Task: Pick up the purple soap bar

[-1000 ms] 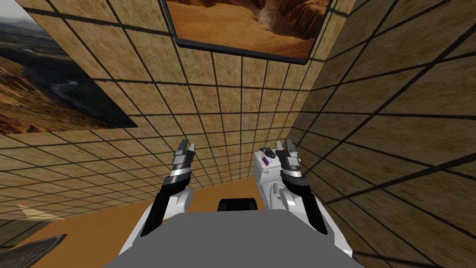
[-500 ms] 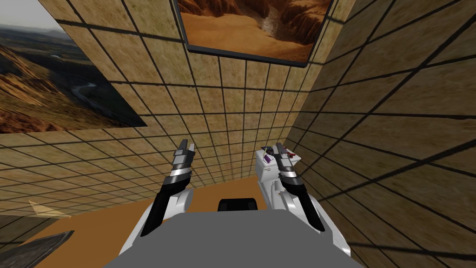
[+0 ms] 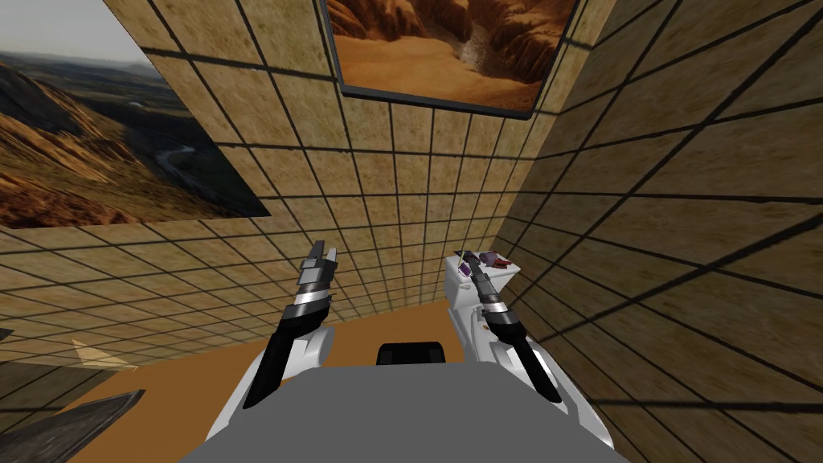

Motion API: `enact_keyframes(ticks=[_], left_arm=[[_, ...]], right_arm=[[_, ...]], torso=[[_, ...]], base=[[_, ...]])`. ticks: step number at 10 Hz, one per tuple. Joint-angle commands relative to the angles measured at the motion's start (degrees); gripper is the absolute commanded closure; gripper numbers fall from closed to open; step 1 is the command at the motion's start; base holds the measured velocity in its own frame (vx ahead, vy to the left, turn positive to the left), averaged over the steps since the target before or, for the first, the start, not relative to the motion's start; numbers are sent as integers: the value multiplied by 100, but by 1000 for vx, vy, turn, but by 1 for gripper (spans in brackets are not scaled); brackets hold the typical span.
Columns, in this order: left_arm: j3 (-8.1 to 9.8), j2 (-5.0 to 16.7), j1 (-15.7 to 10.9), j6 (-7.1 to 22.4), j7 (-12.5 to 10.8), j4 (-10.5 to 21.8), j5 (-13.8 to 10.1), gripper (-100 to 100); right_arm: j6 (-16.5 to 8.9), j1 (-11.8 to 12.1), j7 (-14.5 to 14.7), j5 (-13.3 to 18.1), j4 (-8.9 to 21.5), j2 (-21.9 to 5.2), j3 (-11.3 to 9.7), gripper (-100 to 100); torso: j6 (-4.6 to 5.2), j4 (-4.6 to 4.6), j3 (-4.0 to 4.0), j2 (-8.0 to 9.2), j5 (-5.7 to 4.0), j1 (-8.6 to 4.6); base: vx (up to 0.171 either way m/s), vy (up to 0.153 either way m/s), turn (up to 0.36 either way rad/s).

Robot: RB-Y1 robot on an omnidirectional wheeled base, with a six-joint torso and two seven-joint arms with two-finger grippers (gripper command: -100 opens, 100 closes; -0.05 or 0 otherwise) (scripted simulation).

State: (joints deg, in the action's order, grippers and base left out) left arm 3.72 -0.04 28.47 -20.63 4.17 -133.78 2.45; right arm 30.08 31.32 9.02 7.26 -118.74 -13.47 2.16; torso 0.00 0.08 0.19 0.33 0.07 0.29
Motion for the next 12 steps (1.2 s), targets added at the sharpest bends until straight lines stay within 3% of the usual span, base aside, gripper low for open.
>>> enact_keyframes(ticks=[1, 7, 12], left_arm=[[0, 0, 0, 0, 0, 0, 0, 0], [1, 0, 1, 0, 0, 0, 0, 0], [1, 1, 1, 0, 0, 0, 0, 0]], right_arm=[[-102, -25, 76, 108, 286, -149, 34, -100], [-320, 58, 354, 513, 1059, -652, 106, -100], [-516, -2, 601, 863, 1538, -1092, 146, -100]], torso=[[0, 0, 0, 0, 0, 0], [0, -4, -12, -22, -3, -16], [-1, -10, -27, -48, -9, -42]], base=[[-83, 85, -6], [-44, 55, 0], [22, -15, 30]])
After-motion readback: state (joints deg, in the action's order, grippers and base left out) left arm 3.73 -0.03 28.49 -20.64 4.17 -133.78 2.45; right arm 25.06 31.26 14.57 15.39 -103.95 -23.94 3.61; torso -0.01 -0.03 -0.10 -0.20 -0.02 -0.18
